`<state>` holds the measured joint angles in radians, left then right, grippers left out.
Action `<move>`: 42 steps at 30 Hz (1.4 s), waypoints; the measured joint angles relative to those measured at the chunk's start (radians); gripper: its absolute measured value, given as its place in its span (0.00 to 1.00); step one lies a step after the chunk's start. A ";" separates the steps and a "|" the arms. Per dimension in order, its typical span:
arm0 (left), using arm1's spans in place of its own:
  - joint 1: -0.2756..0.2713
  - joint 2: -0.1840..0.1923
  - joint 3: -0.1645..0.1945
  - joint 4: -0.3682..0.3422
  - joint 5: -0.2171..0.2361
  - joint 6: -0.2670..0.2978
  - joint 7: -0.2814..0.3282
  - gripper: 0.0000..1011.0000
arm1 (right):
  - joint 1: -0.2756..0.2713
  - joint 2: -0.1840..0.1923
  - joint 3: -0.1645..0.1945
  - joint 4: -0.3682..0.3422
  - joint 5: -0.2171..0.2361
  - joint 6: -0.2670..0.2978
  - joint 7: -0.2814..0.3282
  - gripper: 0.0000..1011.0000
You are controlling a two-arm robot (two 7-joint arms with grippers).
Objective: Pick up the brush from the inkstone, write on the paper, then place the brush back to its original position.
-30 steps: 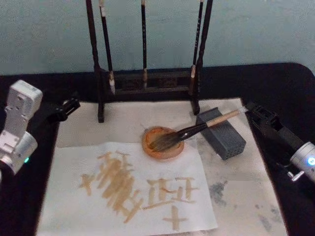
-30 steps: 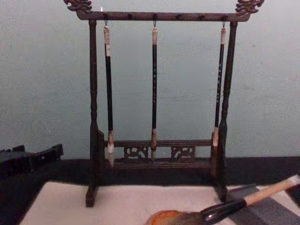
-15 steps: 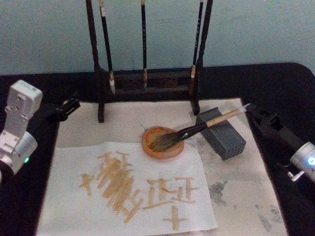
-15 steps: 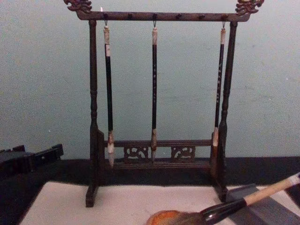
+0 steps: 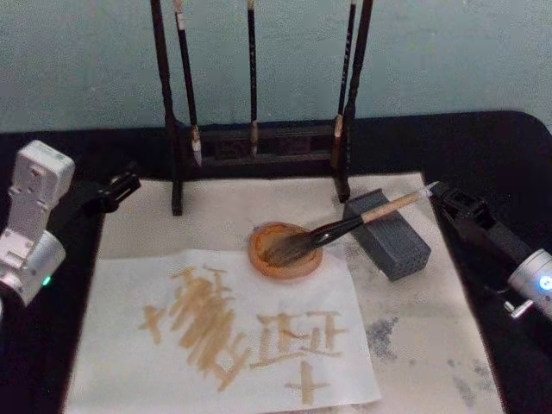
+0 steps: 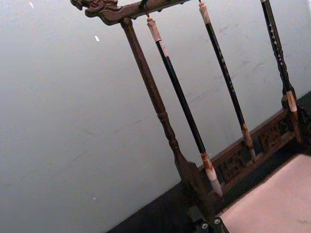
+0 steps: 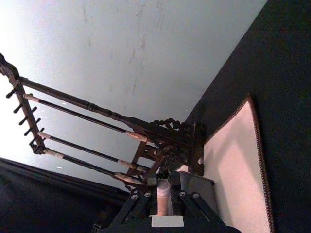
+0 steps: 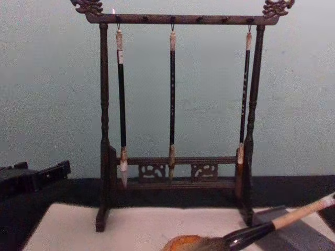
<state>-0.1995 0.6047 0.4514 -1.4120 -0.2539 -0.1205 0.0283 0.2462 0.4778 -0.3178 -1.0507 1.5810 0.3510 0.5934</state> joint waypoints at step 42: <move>0.000 0.000 0.000 0.000 0.000 0.000 0.000 0.99 | -0.075 0.200 -0.092 -0.440 -0.096 -0.192 -0.095 0.16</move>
<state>-0.1995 0.6047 0.4514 -1.4120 -0.2539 -0.1205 0.0283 0.1708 0.6782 -0.4101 -1.4907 1.4847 0.1590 0.4980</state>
